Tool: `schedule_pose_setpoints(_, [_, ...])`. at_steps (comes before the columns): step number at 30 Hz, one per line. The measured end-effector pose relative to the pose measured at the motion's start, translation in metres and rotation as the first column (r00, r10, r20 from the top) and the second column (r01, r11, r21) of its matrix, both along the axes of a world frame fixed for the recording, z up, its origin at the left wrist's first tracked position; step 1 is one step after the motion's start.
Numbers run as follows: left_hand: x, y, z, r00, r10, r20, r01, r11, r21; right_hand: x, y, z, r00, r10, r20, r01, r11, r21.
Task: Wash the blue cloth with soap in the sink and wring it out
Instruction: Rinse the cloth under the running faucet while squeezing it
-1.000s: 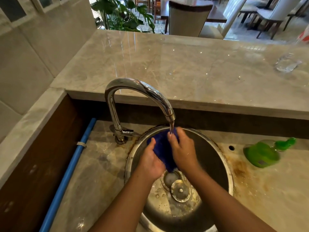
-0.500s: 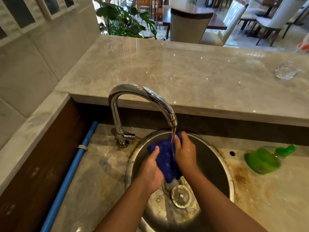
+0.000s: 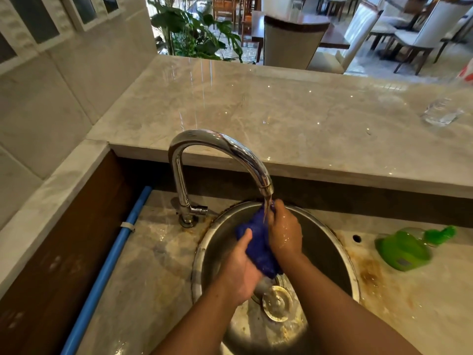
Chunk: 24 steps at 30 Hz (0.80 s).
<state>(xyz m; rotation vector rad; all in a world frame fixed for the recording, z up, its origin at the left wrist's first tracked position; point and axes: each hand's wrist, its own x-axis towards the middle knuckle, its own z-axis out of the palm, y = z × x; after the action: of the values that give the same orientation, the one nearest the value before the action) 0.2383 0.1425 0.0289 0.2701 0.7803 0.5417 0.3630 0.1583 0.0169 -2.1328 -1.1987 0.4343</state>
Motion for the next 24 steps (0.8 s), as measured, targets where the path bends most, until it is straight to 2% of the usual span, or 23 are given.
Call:
schedule_pose_setpoints(2, [-0.002, 0.003, -0.001, 0.999, -0.011, -0.045, 0.011, 1.000, 0.010, 0.006, -0.003, -0.003, 0.993, -0.046, -0.109, 0.046, 0.999, -0.008])
schedule_pose_setpoints(4, [-0.003, 0.011, -0.003, 0.999, 0.006, -0.039, -0.006, 1.000, -0.014, 0.003, -0.011, 0.001, 0.981, -0.058, -0.183, 0.069, 0.996, 0.054])
schedule_pose_setpoints(7, [-0.004, 0.023, -0.002, 0.996, 0.077, -0.043, -0.080, 0.995, -0.055, -0.022, -0.029, 0.015, 0.962, 0.068, -0.266, -0.017, 0.982, 0.188])
schedule_pose_setpoints(9, [-0.001, 0.021, -0.001, 0.995, 0.081, -0.063, -0.086, 0.992, -0.088, -0.045, -0.037, 0.016, 0.977, 0.146, -0.157, -0.112, 0.972, 0.208])
schedule_pose_setpoints(11, [0.005, 0.014, 0.001, 0.999, 0.045, -0.021, -0.047, 0.995, -0.092, -0.054, -0.032, 0.012, 0.993, 0.095, 0.073, -0.106, 0.978, 0.178])
schedule_pose_setpoints(13, [0.009, 0.008, 0.003, 0.999, 0.048, 0.011, -0.047, 0.996, -0.077, -0.042, -0.020, 0.010, 0.986, 0.000, 0.169, -0.026, 0.988, 0.150])
schedule_pose_setpoints(16, [0.009, 0.005, 0.006, 0.998, 0.040, 0.043, -0.039, 0.999, -0.022, -0.009, -0.003, 0.006, 0.992, -0.052, 0.112, 0.045, 0.997, 0.064])
schedule_pose_setpoints(19, [0.004, 0.006, 0.002, 1.000, -0.004, -0.005, 0.004, 0.999, 0.033, 0.009, -0.001, 0.002, 0.993, -0.117, -0.029, 0.117, 0.993, 0.023])
schedule_pose_setpoints(22, [0.000, 0.016, 0.005, 1.000, -0.009, -0.030, 0.009, 1.000, 0.008, 0.005, -0.012, 0.013, 0.981, -0.137, -0.140, 0.152, 0.982, 0.108])
schedule_pose_setpoints(24, [-0.001, 0.022, 0.010, 0.999, 0.020, -0.025, -0.021, 1.000, -0.004, -0.009, -0.025, 0.027, 0.978, -0.042, -0.204, 0.091, 0.967, 0.237])
